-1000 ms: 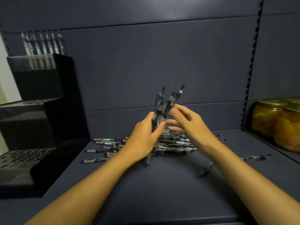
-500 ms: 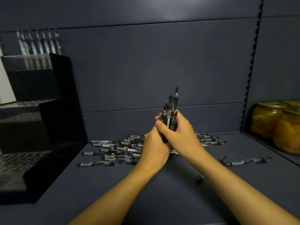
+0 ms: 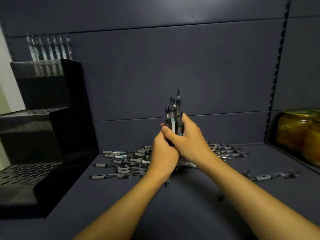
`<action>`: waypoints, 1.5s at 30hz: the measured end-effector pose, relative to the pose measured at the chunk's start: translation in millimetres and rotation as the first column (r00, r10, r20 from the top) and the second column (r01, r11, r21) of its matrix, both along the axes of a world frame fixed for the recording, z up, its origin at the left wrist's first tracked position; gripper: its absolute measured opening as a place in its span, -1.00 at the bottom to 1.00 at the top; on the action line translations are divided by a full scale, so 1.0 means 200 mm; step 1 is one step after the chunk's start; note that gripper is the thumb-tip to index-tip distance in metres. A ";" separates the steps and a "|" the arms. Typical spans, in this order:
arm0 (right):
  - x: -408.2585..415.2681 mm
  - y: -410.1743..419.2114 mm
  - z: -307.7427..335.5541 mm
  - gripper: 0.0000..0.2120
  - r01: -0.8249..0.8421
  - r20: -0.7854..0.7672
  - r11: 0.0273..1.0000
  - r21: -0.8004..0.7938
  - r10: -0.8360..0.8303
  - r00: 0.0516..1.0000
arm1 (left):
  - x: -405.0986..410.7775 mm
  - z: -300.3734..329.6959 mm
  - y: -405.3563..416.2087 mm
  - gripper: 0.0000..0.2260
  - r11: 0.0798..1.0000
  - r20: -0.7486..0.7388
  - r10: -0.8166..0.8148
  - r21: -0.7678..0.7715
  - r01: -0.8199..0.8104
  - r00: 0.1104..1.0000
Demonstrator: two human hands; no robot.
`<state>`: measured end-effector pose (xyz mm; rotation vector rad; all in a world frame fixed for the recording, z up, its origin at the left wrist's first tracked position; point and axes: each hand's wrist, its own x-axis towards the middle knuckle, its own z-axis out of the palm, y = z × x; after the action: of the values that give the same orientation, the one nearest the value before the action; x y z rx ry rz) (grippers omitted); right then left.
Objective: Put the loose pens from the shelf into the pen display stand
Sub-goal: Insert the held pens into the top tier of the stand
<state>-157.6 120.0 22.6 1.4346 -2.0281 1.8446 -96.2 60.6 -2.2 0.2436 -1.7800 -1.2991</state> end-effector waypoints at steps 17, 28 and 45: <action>0.00 -0.02 -0.08 -0.74 -0.093 -0.028 0.995 0.027 0.094 0.995 | 0.00 -0.05 -0.07 -0.85 0.996 0.001 -0.068 0.053 0.068 0.998; -0.01 -0.09 -0.05 -0.76 -0.043 -0.070 0.998 0.048 0.046 0.996 | -0.05 -0.06 -0.09 -0.83 0.993 -0.043 -0.087 0.073 0.090 0.995; -0.03 -0.11 -0.26 -0.84 0.008 0.004 0.999 0.045 -0.008 1.000 | -0.03 -0.22 -0.12 -0.79 0.991 0.152 -0.096 -0.082 0.110 0.984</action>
<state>-163.9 98.9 -29.3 1.4316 -2.0869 1.8122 -102.0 36.3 -47.0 0.2041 -1.9948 -1.2978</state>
